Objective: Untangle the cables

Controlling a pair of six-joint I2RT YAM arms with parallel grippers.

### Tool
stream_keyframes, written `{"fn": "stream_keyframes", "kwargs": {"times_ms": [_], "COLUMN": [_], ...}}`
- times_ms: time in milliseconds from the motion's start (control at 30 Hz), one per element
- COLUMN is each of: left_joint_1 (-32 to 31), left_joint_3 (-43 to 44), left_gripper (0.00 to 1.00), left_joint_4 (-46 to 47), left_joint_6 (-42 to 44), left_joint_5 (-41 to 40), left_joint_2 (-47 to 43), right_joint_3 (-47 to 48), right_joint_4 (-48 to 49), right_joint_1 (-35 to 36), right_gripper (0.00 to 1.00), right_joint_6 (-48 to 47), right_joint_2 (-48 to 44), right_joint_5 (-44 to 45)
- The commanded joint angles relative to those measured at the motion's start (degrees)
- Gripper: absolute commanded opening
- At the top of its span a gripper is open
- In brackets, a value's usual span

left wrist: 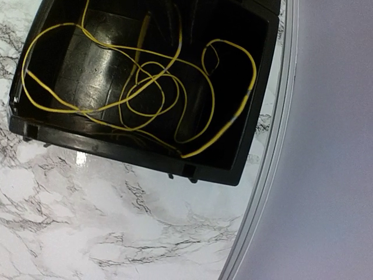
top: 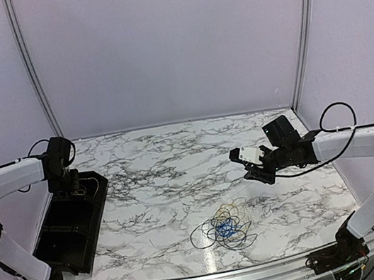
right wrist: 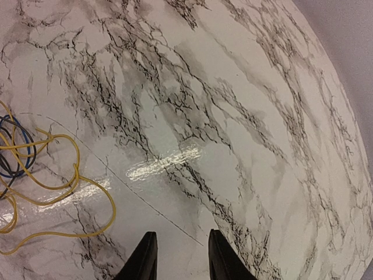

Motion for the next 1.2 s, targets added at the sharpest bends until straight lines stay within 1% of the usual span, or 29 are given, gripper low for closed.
{"fn": "stream_keyframes", "kwargs": {"times_ms": [0,67,133,200,300,400,467,500,533,567,600,633,700,767,800,867,933,967,1033,1067,1100,1133,1167], "left_joint_1": [0.3,0.1,-0.4,-1.3,-5.0,-11.3,-19.1,-23.1,-27.1,-31.3,-34.5,-37.2,-39.4,-40.1,-40.9,-43.6,-46.7,-48.0,-49.0,-48.9,-48.8,-48.4,-47.7], "left_joint_3": [1.3,1.5,1.5,1.5,2.2,4.6,4.0,3.1,2.3,1.5,0.6,0.2,0.6,1.1,1.1,1.0,1.9,2.9,4.2,5.4,7.5,9.8,11.8], "left_gripper": [0.18,0.29,0.36,0.38,0.43,0.46,0.48,0.51,0.55,0.63,0.95,0.98,0.99,0.99,0.99,0.99,0.99,0.99,0.99,0.99,0.99,0.99,0.99], "left_joint_4": [-0.3,0.1,0.7,1.5,2.7,4.2,8.6,12.6,15.5,18.8,21.9,24.6,27.6,29.1,30.2,32.1,33.2,33.5,34.1,32.8,29.8,26.4,22.6], "left_joint_6": [0.7,0.3,0.3,2.2,5.9,11.0,15.7,17.9,19.7,20.7,20.6,19.3,12.8,7.1,6.7,8.6,10.3,10.3,9.5,6.9,3.5,0.1,-2.7], "left_joint_5": [-2.1,-1.3,-0.8,1.2,-0.6,-0.3,2.7,3.9,5.4,6.2,6.2,6.0,5.1,6.5,6.9,6.3,3.7,1.2,-7.2,-15.1,-23.7,-31.9,-37.2], "left_joint_2": [-0.6,-2.6,-5.4,-8.5,-12.7,-15.6,-17.8,-18.6,-19.2,-19.6,-19.8,-19.5,-17.6,-14.4,-12.7,-9.2,-5.8,-4.3,-1.2,1.4,3.3,6.9,9.5], "right_joint_3": [1.7,1.8,1.7,1.7,1.9,2.1,2.2,2.2,2.2,2.3,2.2,2.2,2.2,2.3,2.5,2.8,3.2,3.6,4.2,4.4,4.6,4.9,5.1], "right_joint_4": [-0.6,-0.6,-0.6,-0.6,-0.8,-1.1,-1.3,-1.2,-1.1,-1.1,-1.1,-1.0,-1.0,-0.9,-1.0,-1.7,-2.8,-4.3,-6.9,-7.6,-8.2,-9.3,-10.2], "right_joint_1": [-0.3,-0.4,-0.4,-0.3,-0.4,-0.2,0.0,0.1,0.2,0.3,0.3,0.3,0.3,0.3,0.3,0.3,0.3,0.3,0.3,0.3,0.4,0.4,0.6], "right_gripper": [0.31,0.31,0.31,0.31,0.31,0.31,0.31,0.31,0.32,0.31,0.31,0.32,0.32,0.32,0.31,0.32,0.32,0.33,0.36,0.37,0.37,0.37,0.37], "right_joint_6": [-0.4,-0.4,-0.4,-0.3,-0.2,-0.1,-0.1,-0.1,0.0,0.1,0.3,0.3,0.3,0.4,0.7,1.4,1.7,1.2,0.0,-0.2,-0.6,-1.5,-2.7], "right_joint_2": [-1.6,-1.8,-2.0,-2.0,-2.0,-1.9,-2.0,-2.0,-2.0,-1.9,-1.9,-1.8,-1.7,-1.7,-1.8,-2.6,-3.9,-4.6,-5.4,-5.6,-5.5,-5.2,-4.5], "right_joint_5": [0.4,0.4,0.3,0.1,-0.5,-1.6,-2.0,-2.0,-2.0,-2.0,-2.0,-1.9,-1.7,-1.4,-1.3,-3.1,-7.1,-10.1,-16.0,-17.9,-19.3,-20.2,-21.1]}}
